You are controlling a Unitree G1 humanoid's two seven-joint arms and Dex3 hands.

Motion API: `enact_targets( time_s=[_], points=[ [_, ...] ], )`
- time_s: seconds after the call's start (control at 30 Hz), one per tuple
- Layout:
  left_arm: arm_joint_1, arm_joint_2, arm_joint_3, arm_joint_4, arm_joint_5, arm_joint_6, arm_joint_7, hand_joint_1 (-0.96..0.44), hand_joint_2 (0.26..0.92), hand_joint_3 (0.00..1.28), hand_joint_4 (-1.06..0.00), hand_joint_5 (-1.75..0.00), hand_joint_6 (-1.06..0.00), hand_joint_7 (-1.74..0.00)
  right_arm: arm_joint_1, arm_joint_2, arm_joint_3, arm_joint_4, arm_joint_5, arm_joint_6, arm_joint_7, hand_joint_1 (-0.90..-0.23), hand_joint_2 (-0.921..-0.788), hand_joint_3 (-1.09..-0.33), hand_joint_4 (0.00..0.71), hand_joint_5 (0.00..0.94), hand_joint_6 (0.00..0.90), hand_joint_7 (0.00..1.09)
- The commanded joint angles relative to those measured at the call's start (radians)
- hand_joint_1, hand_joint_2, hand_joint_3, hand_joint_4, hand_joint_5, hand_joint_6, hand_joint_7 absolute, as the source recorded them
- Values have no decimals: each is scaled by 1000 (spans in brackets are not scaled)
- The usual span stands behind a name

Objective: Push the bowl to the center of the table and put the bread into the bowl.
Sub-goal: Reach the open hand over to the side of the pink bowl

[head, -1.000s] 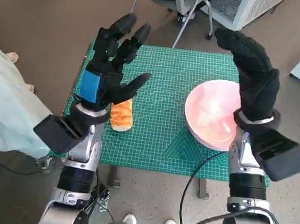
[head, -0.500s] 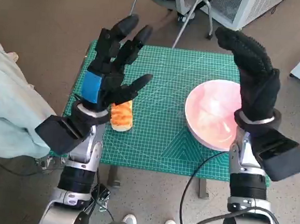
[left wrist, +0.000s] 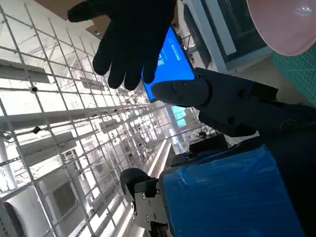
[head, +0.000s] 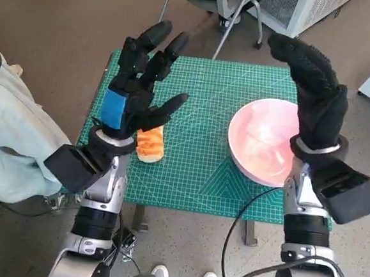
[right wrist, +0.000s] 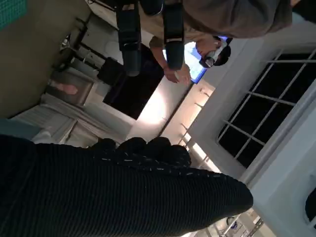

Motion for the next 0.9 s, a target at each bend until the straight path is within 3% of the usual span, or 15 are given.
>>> enact_targets(
  time_s=[0.03,0.13,0.23,0.37,0.4,0.5,0.7,0.9],
  points=[
    [16,0,-4,-6,4,-16,-2,-369,921,260,-354,0,1,-712,19,-60,-53,83,46,-17,41,-555,-921,-743,349,3,34,804],
    [20,2,-3,-5,3,-21,-4,-363,921,260,-354,0,1,-711,14,-86,-82,135,64,-38,56,-554,-921,-744,348,2,33,800],
    [22,4,-2,-3,-2,-23,-8,-352,921,262,-352,0,1,-711,13,-109,-111,180,62,-58,44,-541,-921,-759,343,0,19,815],
    [22,5,2,7,-12,-26,-16,-348,921,263,-351,0,1,-711,31,-142,-147,230,27,-81,-23,-514,-921,-793,328,0,4,824],
    [23,5,3,10,-14,-28,-18,-349,921,264,-351,0,1,-710,37,-152,-156,247,13,-85,-50,-488,-921,-814,297,2,3,778],
    [24,3,6,18,-18,-34,-24,-347,921,264,-352,-1,-1,-708,55,-184,-176,308,-27,-87,-124,-486,-921,-818,297,21,0,790],
    [24,-1,6,20,-16,-38,-25,-346,921,264,-355,-3,-6,-708,85,-218,-188,429,-95,-75,-260,-471,-921,-833,284,20,-1,768],
    [21,0,8,27,-16,-36,-26,-344,921,264,-354,-3,-5,-712,98,-220,-194,537,-109,-10,-341,-459,-921,-848,287,19,1,753]
  ],
)
